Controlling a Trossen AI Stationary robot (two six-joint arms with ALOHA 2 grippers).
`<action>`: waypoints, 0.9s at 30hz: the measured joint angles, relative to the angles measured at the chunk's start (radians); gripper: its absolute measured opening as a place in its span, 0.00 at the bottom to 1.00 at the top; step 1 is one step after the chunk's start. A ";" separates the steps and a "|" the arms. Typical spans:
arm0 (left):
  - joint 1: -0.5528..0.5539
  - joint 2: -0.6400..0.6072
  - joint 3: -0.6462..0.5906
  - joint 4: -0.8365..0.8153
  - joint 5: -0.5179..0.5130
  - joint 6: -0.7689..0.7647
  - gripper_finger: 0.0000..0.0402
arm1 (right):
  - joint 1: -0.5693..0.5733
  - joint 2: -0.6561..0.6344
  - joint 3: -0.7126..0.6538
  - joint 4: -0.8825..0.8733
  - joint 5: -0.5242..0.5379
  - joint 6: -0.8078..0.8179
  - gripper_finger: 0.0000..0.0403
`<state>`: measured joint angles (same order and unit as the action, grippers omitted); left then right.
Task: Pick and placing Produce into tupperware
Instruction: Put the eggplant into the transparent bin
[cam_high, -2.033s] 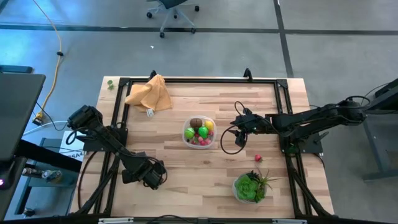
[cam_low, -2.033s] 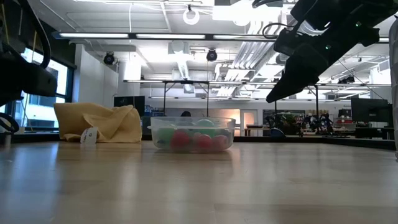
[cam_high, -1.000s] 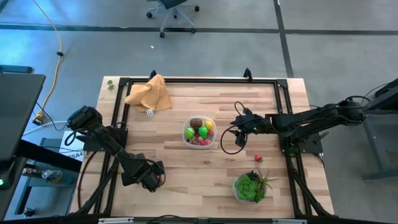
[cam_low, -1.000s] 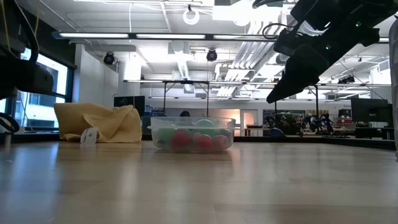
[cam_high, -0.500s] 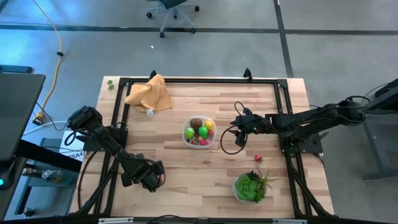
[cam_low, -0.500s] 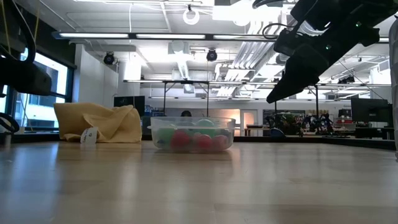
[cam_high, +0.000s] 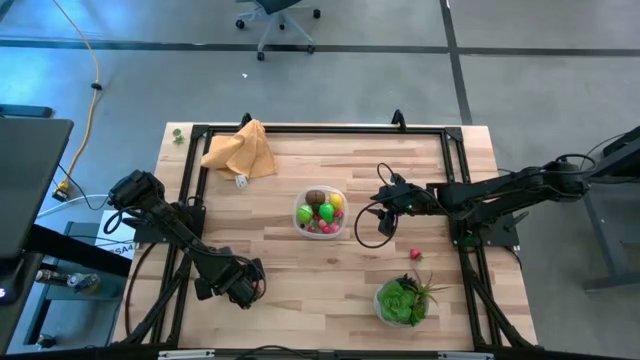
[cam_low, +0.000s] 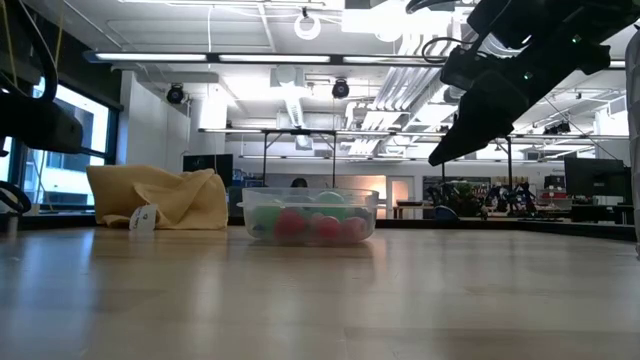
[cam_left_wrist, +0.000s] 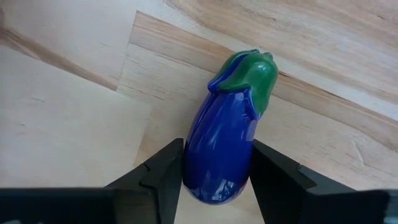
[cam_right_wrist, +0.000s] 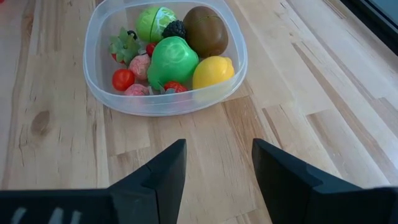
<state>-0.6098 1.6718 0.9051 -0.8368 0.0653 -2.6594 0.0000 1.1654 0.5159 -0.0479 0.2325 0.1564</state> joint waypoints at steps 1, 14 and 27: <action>0.000 0.000 0.000 -0.001 -0.002 0.005 0.41 | 0.000 0.000 0.000 0.000 0.000 0.000 0.44; 0.000 0.000 0.000 -0.031 -0.065 0.099 0.41 | 0.000 0.000 0.000 0.000 0.000 0.000 0.44; 0.001 0.000 0.000 -0.102 -0.223 0.347 0.41 | 0.000 0.000 0.000 0.000 0.000 0.000 0.44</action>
<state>-0.6090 1.6718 0.9051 -0.9390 -0.1577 -2.3127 -0.0002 1.1654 0.5159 -0.0479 0.2325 0.1562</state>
